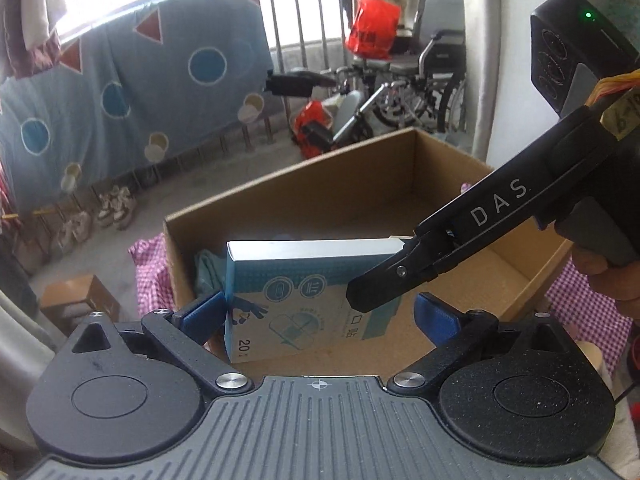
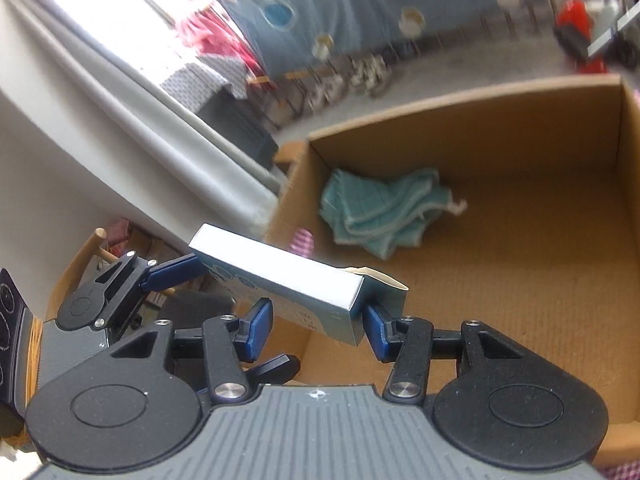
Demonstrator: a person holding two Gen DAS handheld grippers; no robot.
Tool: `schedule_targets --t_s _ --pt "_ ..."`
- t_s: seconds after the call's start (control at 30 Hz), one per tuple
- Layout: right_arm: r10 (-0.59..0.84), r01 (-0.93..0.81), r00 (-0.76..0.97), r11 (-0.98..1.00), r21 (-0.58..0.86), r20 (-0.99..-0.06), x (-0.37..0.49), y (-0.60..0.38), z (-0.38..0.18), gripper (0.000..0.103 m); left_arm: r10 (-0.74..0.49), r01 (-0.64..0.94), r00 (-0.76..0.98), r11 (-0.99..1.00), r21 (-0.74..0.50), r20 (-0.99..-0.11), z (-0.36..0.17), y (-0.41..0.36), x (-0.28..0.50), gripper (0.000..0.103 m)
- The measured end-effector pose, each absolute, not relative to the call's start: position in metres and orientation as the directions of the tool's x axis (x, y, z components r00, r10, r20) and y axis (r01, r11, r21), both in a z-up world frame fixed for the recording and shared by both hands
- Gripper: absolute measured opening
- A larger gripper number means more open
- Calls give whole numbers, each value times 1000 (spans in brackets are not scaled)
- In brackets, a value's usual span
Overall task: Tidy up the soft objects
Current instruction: 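Carry the blue bandage box into the cardboard box beside the towel and release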
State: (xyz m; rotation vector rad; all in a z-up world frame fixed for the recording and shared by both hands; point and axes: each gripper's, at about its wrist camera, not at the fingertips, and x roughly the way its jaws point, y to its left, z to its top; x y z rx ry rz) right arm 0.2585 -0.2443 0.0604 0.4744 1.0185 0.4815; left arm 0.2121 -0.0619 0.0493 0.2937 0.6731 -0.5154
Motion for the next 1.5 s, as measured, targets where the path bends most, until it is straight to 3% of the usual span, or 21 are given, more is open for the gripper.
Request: schedule_targets --t_s 0.2,0.37,0.83,1.2,1.5 --pt "613 3 273 770 638 -742 320 -263 -3 52 -289 536 568 841 80 -770 20 -71 248 101" --pt "584 80 253 782 618 -771 345 -269 -31 52 -282 505 585 860 70 -761 23 -61 245 101" --pt "429 4 197 899 439 -881 360 -236 -29 52 -349 387 686 918 -86 -639 62 27 180 102" --pt "374 -43 171 927 372 -912 381 -190 -34 52 -344 352 672 928 -125 -656 42 49 169 102" --pt "355 25 202 930 367 -913 379 -198 -21 52 -333 337 676 933 -126 -657 36 57 162 102"
